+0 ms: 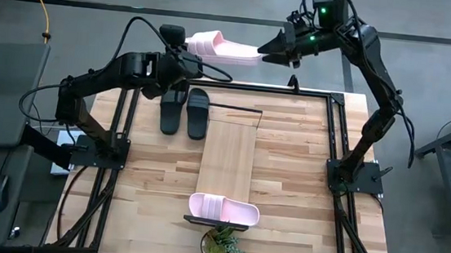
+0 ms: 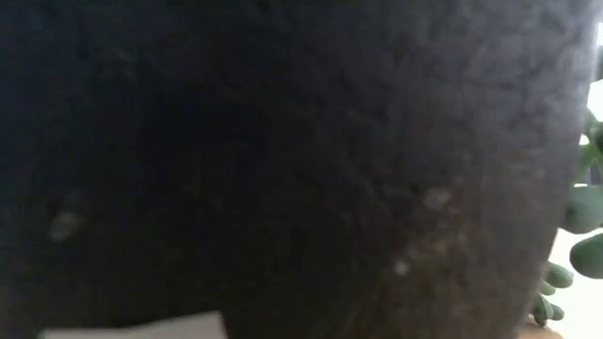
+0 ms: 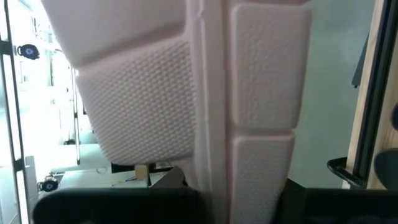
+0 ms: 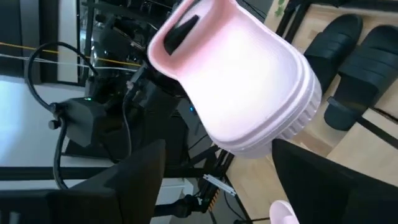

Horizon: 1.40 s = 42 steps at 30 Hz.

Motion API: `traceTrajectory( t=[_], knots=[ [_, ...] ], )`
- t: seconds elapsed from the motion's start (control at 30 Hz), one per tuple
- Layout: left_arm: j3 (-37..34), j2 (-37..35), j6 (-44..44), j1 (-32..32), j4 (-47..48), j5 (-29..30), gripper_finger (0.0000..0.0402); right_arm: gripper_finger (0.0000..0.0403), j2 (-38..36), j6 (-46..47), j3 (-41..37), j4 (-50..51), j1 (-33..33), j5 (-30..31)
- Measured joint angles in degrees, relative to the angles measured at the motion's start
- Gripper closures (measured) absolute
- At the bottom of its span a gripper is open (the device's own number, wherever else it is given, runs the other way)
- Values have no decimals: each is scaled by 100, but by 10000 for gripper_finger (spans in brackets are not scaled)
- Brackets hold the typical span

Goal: Pick and place slides into the shelf
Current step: Put the pink slides on the shelf

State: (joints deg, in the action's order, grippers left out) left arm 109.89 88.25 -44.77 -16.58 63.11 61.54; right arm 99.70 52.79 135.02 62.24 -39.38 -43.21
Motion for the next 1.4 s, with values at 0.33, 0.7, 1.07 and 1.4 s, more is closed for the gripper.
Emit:
traceTrajectory(
  t=[0.33,0.7,1.07,1.4],
  knots=[
    [4,0,-4,9,-108,-92,379,115,13,-78,-96,297,-11,359],
    [4,0,-223,9,-572,-424,379,123,13,132,-96,-170,69,333],
    [7,0,-617,9,-817,-523,380,241,11,80,-96,-151,236,526],
    [7,-2,-610,4,-736,-522,354,366,9,-323,-96,-162,238,631]
  ],
)
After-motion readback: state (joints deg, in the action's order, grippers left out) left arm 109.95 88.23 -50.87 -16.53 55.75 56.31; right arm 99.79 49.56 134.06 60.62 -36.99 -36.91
